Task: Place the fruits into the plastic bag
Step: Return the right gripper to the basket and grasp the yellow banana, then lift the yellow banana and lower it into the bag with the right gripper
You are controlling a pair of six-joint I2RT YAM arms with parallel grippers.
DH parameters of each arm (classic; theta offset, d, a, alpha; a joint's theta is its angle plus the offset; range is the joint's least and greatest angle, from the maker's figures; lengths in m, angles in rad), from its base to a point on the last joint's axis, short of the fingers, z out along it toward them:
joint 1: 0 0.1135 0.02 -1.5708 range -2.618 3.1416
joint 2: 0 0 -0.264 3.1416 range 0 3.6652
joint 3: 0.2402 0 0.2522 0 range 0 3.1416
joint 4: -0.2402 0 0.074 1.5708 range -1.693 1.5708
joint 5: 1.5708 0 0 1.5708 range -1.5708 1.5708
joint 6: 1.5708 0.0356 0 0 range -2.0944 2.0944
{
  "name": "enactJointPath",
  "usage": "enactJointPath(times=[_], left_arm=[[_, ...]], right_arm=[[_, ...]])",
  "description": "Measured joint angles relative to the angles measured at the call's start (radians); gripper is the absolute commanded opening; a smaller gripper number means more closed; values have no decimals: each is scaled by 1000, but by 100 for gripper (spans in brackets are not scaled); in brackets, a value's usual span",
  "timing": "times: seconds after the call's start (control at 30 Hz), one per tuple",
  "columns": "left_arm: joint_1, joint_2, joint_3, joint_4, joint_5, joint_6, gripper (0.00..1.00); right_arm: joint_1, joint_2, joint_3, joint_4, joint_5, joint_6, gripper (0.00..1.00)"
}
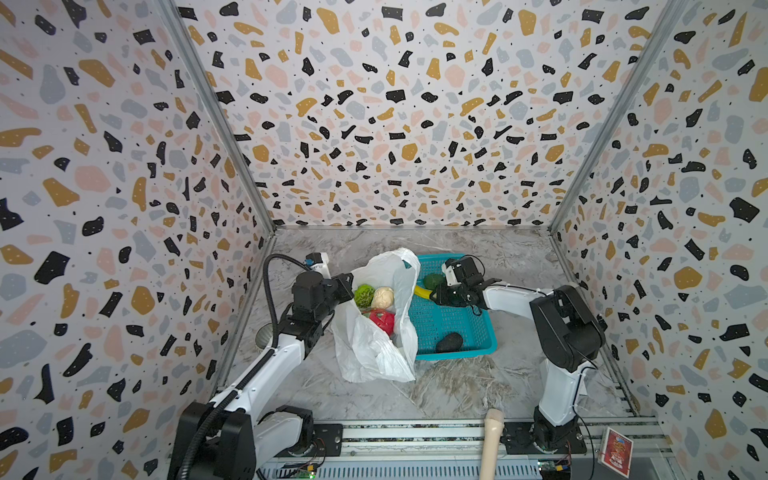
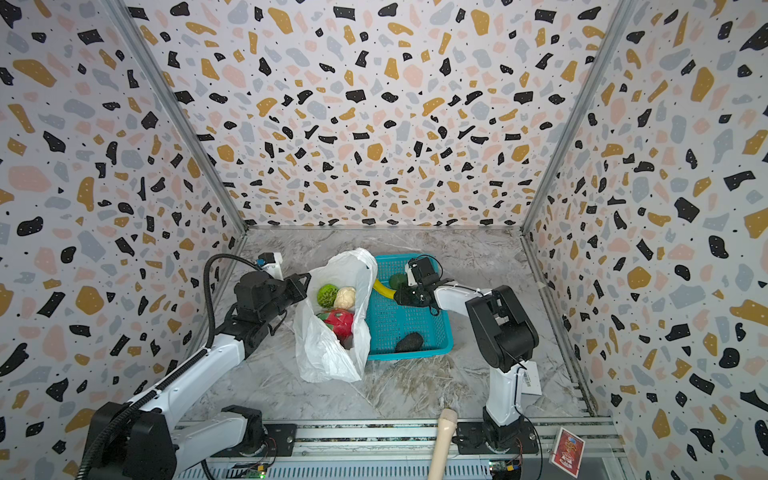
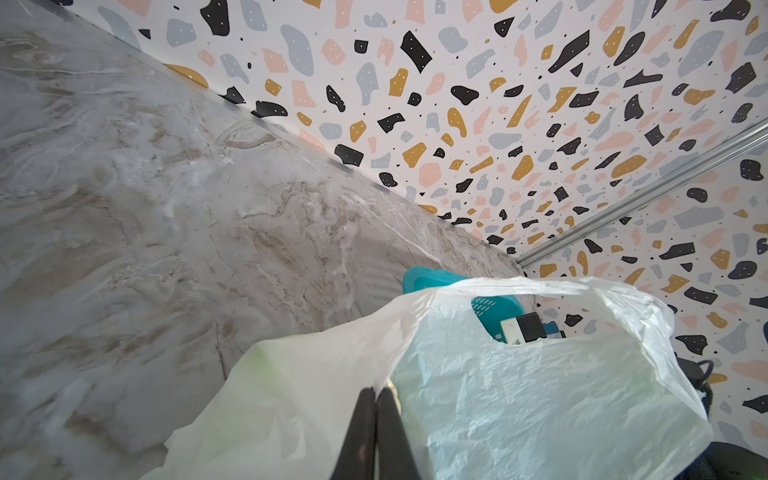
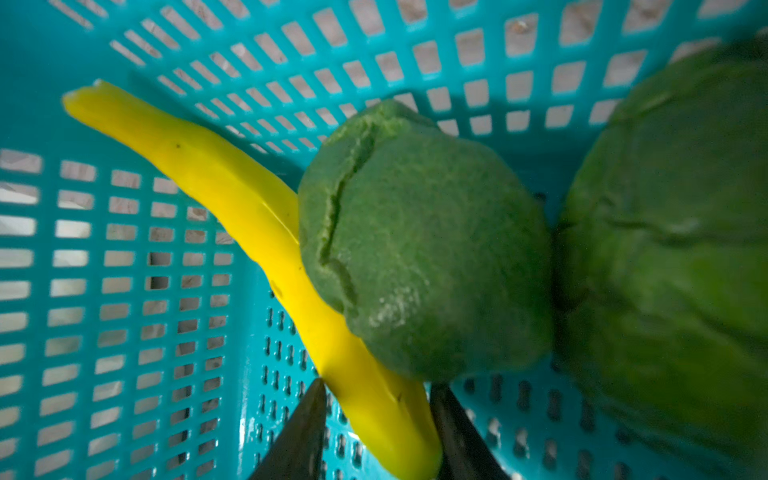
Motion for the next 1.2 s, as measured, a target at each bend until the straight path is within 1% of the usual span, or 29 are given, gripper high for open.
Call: enactJointPath(times=[0.07, 0.17, 0.23, 0.27, 0.37, 0.47, 0.53, 0.7, 0.87, 0.93, 1.0, 1.2], left_arm=[[0, 0, 0, 0, 0, 0, 0], [0, 0, 0, 0, 0, 0, 0], [0, 0, 0, 0, 0, 0, 0], [0, 0, 0, 0, 0, 0, 0], [0, 0, 0, 0, 0, 0, 0], [0, 0, 0, 0, 0, 0, 0], [0, 0, 0, 0, 0, 0, 0], [0, 0, 0, 0, 0, 0, 0], [0, 0, 0, 0, 0, 0, 0], [0, 0, 0, 0, 1, 0, 0], [0, 0, 0, 0, 1, 0, 0], [0, 1, 0, 1, 2, -2, 0]], right_arm=[[0, 0, 0, -1, -4, -3, 26], [1, -3, 0, 10, -11, -4, 13], [3, -9, -2, 16, -13, -5, 2], [3, -16, -6, 18, -14, -5, 0], [3, -50, -26, 18, -13, -5, 0], [3, -119, -52, 14, -3, -8, 0], [3, -179, -64, 3, 13, -12, 0], [3, -365, -67, -33, 97, -31, 0], [18, -551, -64, -22, 176, -84, 0], [44, -597, -58, -7, 190, -117, 0], [97, -623, -45, 7, 196, -163, 0], [291, -597, -21, 16, 180, -283, 0]])
